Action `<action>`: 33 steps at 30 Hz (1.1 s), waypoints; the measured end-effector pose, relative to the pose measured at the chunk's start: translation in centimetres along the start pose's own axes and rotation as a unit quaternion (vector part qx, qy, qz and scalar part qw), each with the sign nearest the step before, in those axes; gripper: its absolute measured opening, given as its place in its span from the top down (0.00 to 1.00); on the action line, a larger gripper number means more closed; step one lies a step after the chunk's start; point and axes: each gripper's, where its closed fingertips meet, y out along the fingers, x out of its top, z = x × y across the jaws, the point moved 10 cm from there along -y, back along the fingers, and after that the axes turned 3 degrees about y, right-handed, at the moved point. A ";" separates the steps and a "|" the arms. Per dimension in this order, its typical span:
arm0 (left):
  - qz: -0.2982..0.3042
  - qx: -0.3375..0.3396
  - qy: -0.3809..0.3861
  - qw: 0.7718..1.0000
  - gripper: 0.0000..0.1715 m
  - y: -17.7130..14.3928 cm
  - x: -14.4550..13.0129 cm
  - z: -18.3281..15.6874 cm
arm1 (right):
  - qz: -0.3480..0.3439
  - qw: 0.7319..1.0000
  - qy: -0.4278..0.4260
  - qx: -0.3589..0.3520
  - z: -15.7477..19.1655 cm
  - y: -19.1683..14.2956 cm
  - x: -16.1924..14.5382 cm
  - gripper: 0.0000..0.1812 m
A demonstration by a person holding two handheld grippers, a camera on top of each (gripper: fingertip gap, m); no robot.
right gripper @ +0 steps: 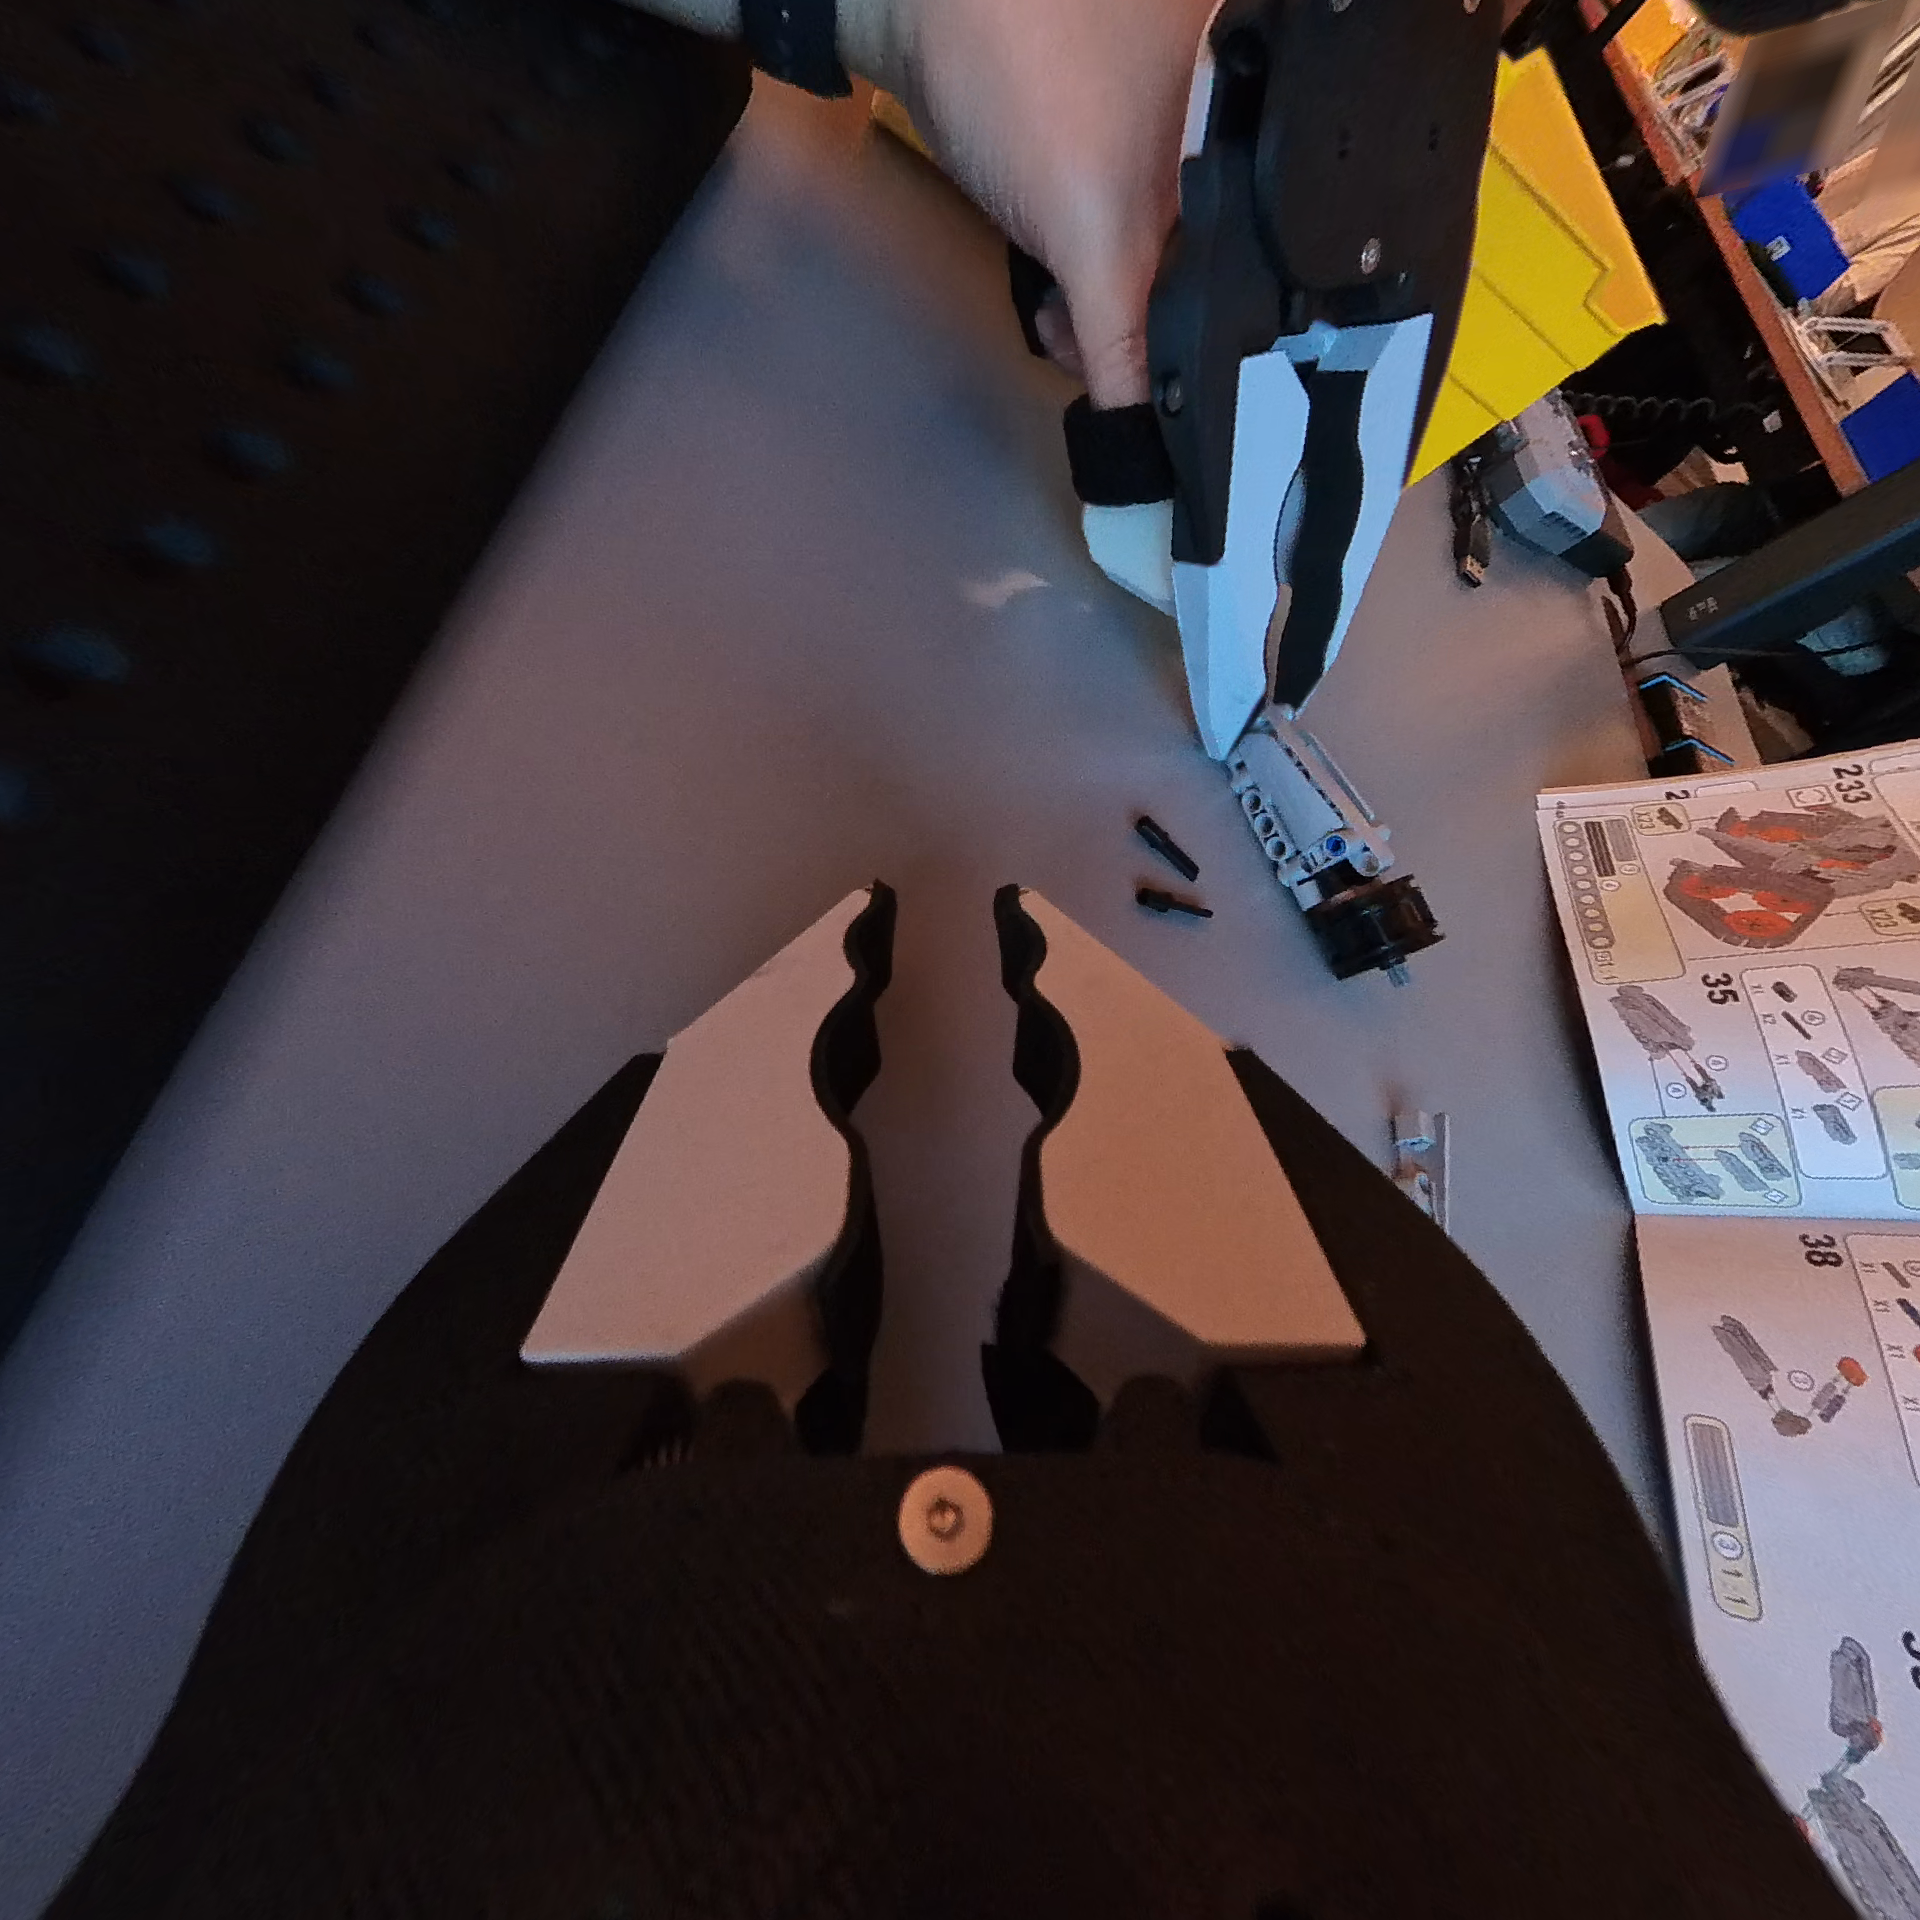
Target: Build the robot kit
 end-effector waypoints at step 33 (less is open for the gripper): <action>-0.026 0.027 -0.003 0.999 0.90 1.3 0.6 0.1 | 0.037 0.998 -0.040 0.042 1.2 0.0 -0.3 0.91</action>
